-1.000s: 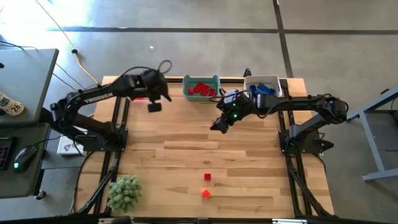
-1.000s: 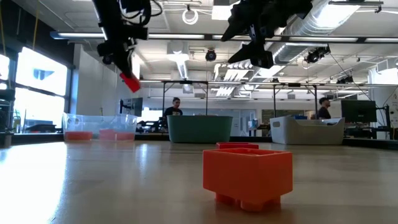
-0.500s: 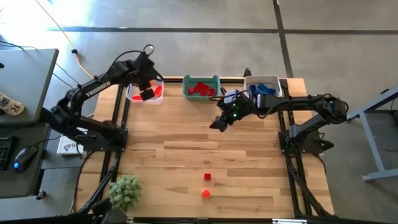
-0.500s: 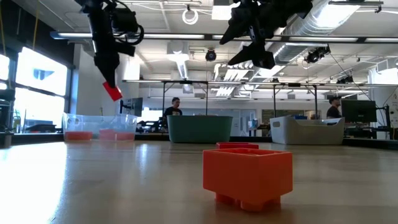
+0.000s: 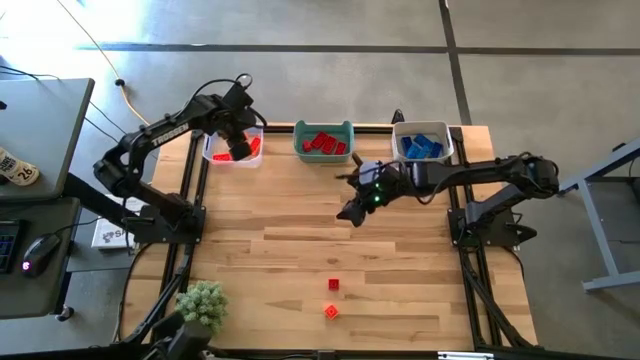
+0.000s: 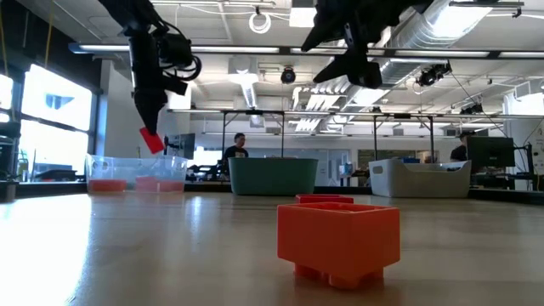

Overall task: Sort & place blocks by color
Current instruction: Put the orange game piece into the transparent bin, then put the red game piece into the green bin

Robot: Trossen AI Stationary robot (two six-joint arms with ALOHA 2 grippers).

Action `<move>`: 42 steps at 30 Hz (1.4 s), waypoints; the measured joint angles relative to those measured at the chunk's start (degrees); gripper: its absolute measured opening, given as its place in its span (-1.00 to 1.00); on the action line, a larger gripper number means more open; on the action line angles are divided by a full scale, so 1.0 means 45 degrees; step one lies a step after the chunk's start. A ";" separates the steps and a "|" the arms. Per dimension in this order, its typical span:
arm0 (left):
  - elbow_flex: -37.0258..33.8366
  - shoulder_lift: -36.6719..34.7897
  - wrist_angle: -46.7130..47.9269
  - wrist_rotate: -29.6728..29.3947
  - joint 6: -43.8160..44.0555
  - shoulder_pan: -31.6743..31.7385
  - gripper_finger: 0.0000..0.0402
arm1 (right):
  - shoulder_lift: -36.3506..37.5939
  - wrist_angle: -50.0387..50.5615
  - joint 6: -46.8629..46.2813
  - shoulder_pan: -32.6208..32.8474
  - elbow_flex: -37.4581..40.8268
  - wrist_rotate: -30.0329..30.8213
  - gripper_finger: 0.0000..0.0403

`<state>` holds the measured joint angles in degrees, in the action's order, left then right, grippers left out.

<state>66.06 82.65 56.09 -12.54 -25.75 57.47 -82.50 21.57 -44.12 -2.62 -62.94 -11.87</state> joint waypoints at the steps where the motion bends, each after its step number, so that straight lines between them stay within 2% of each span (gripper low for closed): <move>1: 0.0000 0.0043 -0.0103 -0.0004 0.0043 0.0000 -0.54 | 0.0000 -0.0001 0.0118 0.0200 0.0000 0.0103 0.06; 12: 0.0000 0.0219 -0.0499 -0.0004 0.1095 -0.0052 -0.13 | 0.0000 -0.0001 0.0243 0.2253 0.0000 0.1013 0.06; 16: 0.0000 0.0219 -0.0490 0.0189 0.1358 -0.0258 -0.07 | 0.0000 -0.0001 0.0248 0.2872 0.0000 0.1449 0.06; 21: 0.0000 0.0105 -0.0454 0.1378 0.1945 -0.0789 -0.08 | 0.0000 -0.0001 0.0248 0.3469 0.0000 0.2200 0.06; 27: 0.0000 -0.0368 -0.0418 0.2769 0.3745 -0.2145 -0.08 | 0.0000 -0.0001 0.0890 0.4080 0.0000 0.2753 0.06; 33: 0.0000 -0.1069 -0.0422 0.3222 0.5290 -0.4026 -0.08 | 0.0000 -0.0011 0.2135 0.4642 0.0000 0.3160 0.06; 37: 0.0000 -0.1581 -0.0422 0.3225 0.6688 -0.5382 -0.08 | 0.0000 -0.0568 0.4348 0.5192 0.0000 0.4763 0.06; 40: 0.0000 -0.1999 -0.0422 0.3222 0.7560 -0.6377 -0.08 | -0.0005 -0.1520 0.5856 0.5570 0.0000 0.6257 0.06; 42: 0.0000 -0.2229 -0.0420 0.3222 0.7963 -0.6982 -0.08 | -0.0005 -0.2411 0.6576 0.5706 0.0000 0.6764 0.06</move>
<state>66.06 72.62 54.20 1.96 10.09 26.05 -82.52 10.72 -14.53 23.05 -62.94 18.57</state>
